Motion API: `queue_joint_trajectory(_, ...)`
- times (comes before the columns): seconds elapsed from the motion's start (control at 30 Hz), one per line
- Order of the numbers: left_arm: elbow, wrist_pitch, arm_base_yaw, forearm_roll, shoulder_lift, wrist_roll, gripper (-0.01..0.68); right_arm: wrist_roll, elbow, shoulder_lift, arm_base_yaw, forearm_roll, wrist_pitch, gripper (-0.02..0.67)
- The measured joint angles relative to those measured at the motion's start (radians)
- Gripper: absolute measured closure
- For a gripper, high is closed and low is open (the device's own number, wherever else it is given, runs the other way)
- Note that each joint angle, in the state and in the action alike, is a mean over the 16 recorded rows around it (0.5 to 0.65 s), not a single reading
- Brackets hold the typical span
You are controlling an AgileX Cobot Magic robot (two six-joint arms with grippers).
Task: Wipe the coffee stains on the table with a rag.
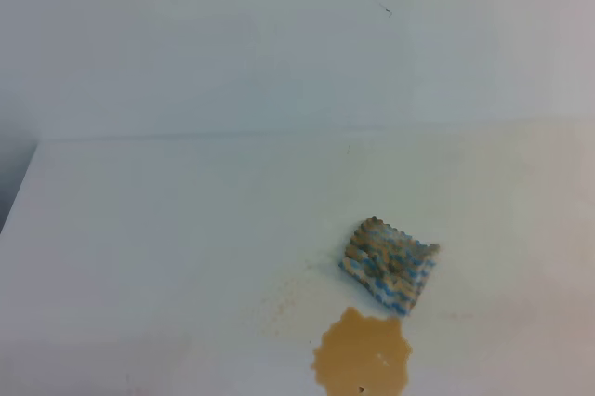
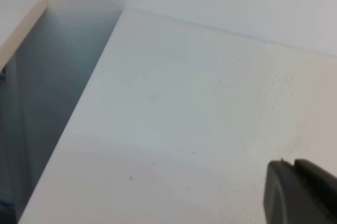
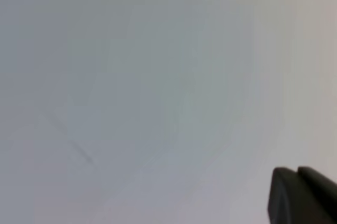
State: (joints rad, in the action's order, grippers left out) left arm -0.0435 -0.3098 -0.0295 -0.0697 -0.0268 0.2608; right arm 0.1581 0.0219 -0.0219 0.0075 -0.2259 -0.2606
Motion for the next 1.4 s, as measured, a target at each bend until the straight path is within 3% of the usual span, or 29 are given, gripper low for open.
queue_joint_trajectory(0.23, 0.000, 0.000, 0.000, 0.000, 0.000, 0.000, 0.672, 0.011, -0.001, 0.000, 0.000, 0.007, -0.071, 0.652)
queue_joint_trajectory(0.4, 0.000, 0.000, 0.000, 0.000, 0.000, 0.000, 0.672, 0.026, -0.020, 0.002, 0.000, 0.038, -0.024, 0.652)
queue_joint_trajectory(0.83, 0.000, 0.000, 0.000, 0.000, 0.000, 0.000, 0.672, -0.022, -0.328, 0.200, 0.001, 0.151, 0.496, 0.651)
queue_joint_trajectory(1.03, 0.000, 0.000, 0.000, 0.000, 0.000, 0.000, 0.672, -0.191, -0.483, 0.441, 0.001, 0.306, 0.633, 0.652)
queue_joint_trajectory(1.17, 0.000, 0.000, 0.000, 0.000, 0.000, 0.000, 0.672, -0.388, -0.556, 0.652, 0.001, 0.474, 0.654, 0.646)
queue_joint_trajectory(1.4, 0.000, 0.000, 0.000, 0.000, 0.000, 0.000, 0.672, -0.786, -0.676, 1.050, 0.038, 0.795, 0.666, 0.554)
